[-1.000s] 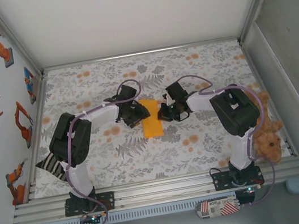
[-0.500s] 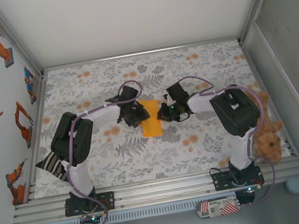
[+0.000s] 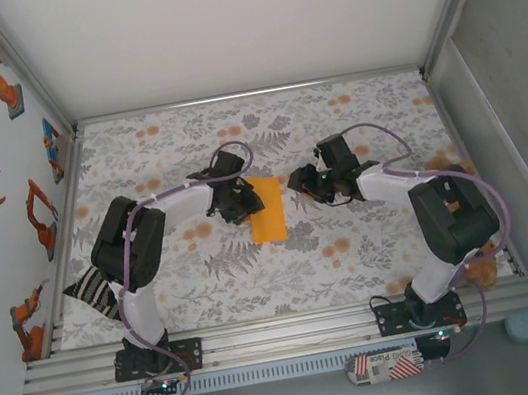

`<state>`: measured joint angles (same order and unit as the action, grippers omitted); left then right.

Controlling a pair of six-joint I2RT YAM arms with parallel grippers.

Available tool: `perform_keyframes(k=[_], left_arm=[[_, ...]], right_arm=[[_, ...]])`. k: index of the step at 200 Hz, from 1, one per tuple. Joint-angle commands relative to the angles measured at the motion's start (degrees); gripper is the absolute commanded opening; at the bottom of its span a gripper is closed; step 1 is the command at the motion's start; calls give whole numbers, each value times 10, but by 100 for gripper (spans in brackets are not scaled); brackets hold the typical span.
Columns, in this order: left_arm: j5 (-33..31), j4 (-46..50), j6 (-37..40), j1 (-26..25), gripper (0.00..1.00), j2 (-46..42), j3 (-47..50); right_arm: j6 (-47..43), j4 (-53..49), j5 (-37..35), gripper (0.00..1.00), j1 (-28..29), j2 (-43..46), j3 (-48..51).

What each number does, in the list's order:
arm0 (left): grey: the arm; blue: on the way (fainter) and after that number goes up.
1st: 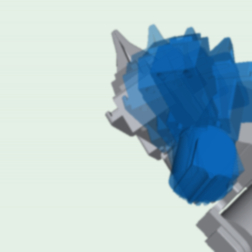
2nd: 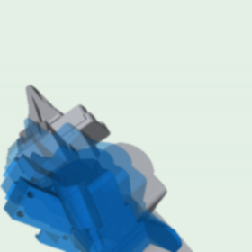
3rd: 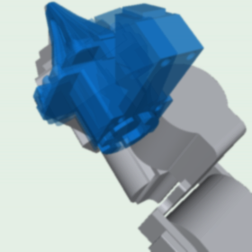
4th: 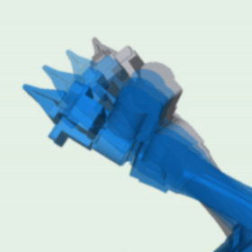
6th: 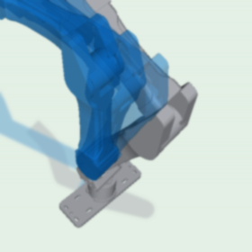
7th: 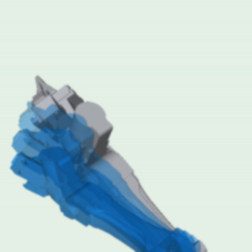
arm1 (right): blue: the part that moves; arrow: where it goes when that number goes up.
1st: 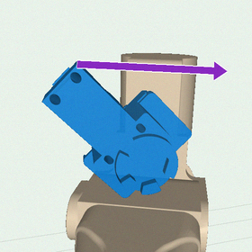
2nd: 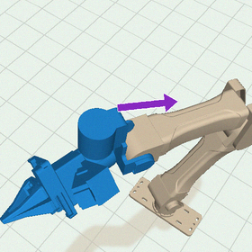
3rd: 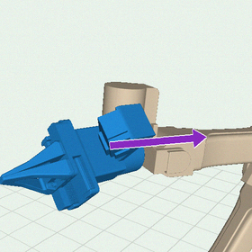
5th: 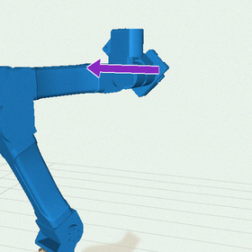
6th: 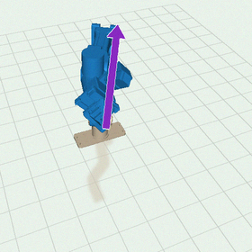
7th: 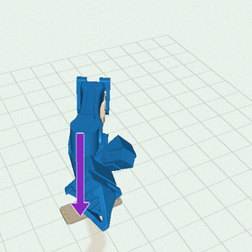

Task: Fold a paper plane with a square sheet of paper (pick it up from the middle)
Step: Hold the square sheet of paper at the center of the table.

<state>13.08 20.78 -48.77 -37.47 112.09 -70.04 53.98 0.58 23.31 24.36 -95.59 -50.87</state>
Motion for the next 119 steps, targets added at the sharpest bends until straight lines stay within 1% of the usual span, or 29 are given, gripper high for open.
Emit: perform_keyframes(k=[1,52,95,119], left_arm=[[-44,49,21,-3,36,78,28],[-43,63,-16,-4,37,105,25],[-36,67,-7,-4,38,121,20],[-35,68,-3,-4,38,125,19]], right_arm=[[-19,-21,-24,48,2,-7,-17],[-21,-15,-18,44,2,-29,-28],[-19,-6,-4,43,3,-41,-25],[-11,6,8,40,3,-47,-20]])
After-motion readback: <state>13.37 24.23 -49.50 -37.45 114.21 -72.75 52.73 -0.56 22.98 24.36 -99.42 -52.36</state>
